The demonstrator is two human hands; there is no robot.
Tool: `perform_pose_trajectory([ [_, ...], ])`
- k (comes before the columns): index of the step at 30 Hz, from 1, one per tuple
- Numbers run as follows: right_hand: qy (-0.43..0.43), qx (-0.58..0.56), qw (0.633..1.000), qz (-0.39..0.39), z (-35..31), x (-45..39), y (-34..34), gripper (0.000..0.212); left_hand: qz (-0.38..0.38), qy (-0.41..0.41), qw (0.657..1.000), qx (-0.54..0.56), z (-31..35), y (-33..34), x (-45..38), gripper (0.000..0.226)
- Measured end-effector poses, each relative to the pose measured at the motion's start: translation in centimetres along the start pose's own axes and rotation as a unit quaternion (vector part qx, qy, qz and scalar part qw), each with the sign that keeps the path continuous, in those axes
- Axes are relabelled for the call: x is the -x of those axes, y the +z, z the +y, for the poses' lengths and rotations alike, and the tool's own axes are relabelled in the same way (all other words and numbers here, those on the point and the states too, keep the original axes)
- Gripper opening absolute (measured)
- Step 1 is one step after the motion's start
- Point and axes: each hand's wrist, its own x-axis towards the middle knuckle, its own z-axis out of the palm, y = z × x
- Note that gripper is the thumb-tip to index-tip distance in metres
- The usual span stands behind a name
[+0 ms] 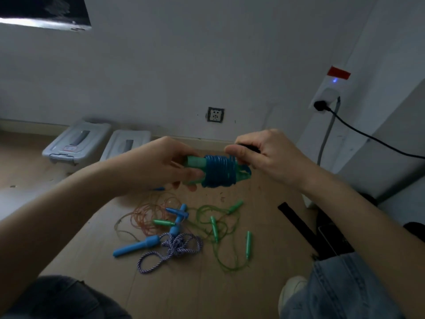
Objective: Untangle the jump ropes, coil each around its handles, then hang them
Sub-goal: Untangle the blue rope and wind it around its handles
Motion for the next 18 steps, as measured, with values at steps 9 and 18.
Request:
perform_pose_trajectory([
  [9,-0.048,0.046,0.996,0.053,-0.5,-0.3,1.0,0.050,-0.079,-0.127,0.968,0.203,-0.4,0.4,0.2,0.025],
  [18,0.095,-0.113,0.987,0.066,-0.1,0.3,2.2,0.046,-0.036,-0.015,0.994,-0.102,0.0,0.5,-0.1,0.011],
])
